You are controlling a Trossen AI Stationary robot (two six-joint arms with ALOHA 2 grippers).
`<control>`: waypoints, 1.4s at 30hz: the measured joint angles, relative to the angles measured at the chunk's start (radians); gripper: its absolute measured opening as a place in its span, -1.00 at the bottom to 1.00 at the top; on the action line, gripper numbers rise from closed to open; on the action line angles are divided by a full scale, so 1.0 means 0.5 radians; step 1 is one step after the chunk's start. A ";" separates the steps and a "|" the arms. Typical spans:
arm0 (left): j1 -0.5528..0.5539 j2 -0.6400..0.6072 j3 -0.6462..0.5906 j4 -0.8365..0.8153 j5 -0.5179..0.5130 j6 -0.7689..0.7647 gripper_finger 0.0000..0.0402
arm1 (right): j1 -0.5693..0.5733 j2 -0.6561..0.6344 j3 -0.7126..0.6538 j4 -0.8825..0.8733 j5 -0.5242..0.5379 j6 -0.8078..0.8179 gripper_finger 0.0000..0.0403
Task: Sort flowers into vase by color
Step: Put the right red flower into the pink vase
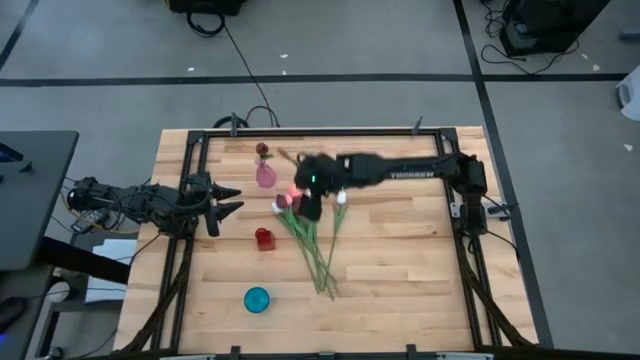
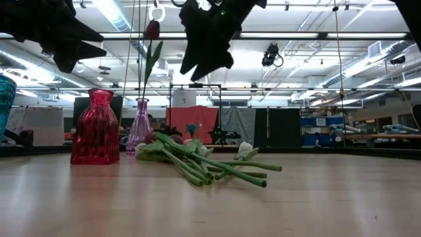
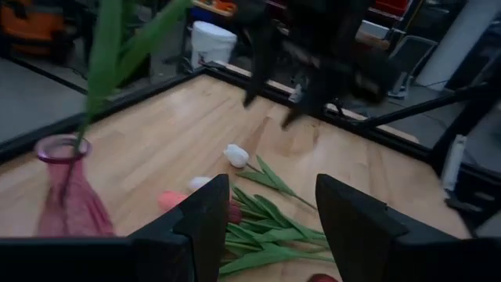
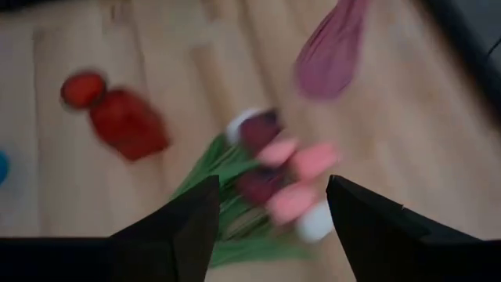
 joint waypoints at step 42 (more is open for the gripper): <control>-0.004 0.195 -0.278 0.402 0.346 -0.212 -0.02 | 0.497 0.362 -0.353 0.271 0.225 0.766 -0.17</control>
